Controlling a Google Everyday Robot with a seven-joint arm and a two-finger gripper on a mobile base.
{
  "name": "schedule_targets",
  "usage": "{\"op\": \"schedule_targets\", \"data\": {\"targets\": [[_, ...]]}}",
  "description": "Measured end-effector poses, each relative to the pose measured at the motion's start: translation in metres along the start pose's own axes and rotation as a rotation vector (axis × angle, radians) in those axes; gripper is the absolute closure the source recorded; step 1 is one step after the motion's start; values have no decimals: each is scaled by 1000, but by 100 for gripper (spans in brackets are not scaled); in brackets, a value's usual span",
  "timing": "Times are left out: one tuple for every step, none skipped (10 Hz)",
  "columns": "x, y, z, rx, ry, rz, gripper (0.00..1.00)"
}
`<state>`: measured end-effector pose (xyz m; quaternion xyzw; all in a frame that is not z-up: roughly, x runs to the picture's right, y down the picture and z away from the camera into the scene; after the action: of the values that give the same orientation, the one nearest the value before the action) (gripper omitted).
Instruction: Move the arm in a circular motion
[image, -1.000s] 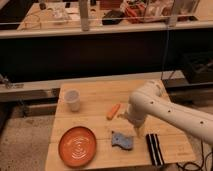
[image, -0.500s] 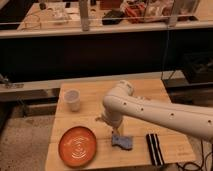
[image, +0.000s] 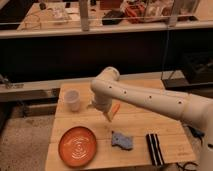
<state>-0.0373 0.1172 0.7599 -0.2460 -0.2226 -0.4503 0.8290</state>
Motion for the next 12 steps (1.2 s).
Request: {"op": "schedule_targets", "data": {"targets": [[11, -11, 1, 1, 3, -3, 20], [25, -23, 1, 4, 7, -2, 20], [41, -33, -1, 5, 12, 6, 20], [60, -41, -2, 3, 23, 21, 20], [72, -43, -3, 4, 28, 44, 20], [85, -39, -5, -1, 31, 80, 20], [98, -31, -6, -11, 34, 124, 20], [116, -16, -7, -17, 38, 182, 20], [134, 3, -9, -24, 43, 239, 20], [153, 28, -11, -36, 45, 305, 20], [165, 45, -13, -41, 45, 348, 20], [177, 64, -15, -47, 45, 394, 20]]}}
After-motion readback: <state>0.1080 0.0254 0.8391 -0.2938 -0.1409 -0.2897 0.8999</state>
